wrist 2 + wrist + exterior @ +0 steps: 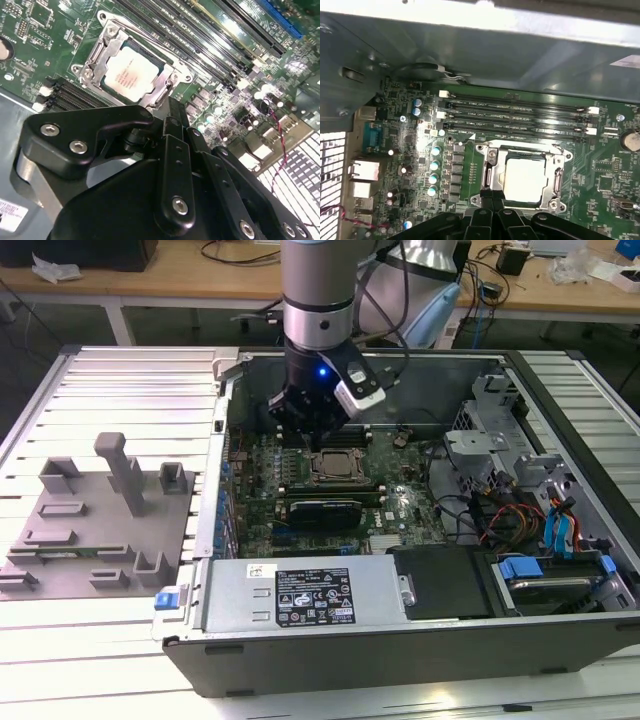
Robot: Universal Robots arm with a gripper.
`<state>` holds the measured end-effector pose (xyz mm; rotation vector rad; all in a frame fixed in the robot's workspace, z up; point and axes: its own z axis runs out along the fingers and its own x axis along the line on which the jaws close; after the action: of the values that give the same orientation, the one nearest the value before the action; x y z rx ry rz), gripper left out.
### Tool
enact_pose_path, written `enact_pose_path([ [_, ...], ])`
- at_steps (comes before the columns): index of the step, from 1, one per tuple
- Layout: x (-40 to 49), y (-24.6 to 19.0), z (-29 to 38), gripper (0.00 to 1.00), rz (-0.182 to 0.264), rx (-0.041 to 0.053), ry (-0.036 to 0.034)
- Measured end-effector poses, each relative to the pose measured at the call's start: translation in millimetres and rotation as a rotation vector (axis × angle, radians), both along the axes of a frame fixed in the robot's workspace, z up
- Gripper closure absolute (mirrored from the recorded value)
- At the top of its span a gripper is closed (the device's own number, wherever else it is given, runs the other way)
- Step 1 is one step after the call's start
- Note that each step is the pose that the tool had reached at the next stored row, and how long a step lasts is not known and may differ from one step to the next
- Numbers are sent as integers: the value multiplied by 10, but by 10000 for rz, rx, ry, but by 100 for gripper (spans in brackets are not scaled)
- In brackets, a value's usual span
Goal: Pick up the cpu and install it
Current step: 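Install the first cpu locking lever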
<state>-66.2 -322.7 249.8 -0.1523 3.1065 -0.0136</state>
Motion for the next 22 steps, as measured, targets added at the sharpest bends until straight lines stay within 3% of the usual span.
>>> enact_pose_path([
  [7, 1, 3, 170, 89, 0, 0, 1],
  [10, 1, 4, 183, 89, 0, 3, -1],
  [12, -122, 4, 184, 89, 0, 0, 1],
  [17, -283, 4, 184, 89, -1, 2, 0],
  [22, -338, 4, 183, 89, 0, 6, 0],
])
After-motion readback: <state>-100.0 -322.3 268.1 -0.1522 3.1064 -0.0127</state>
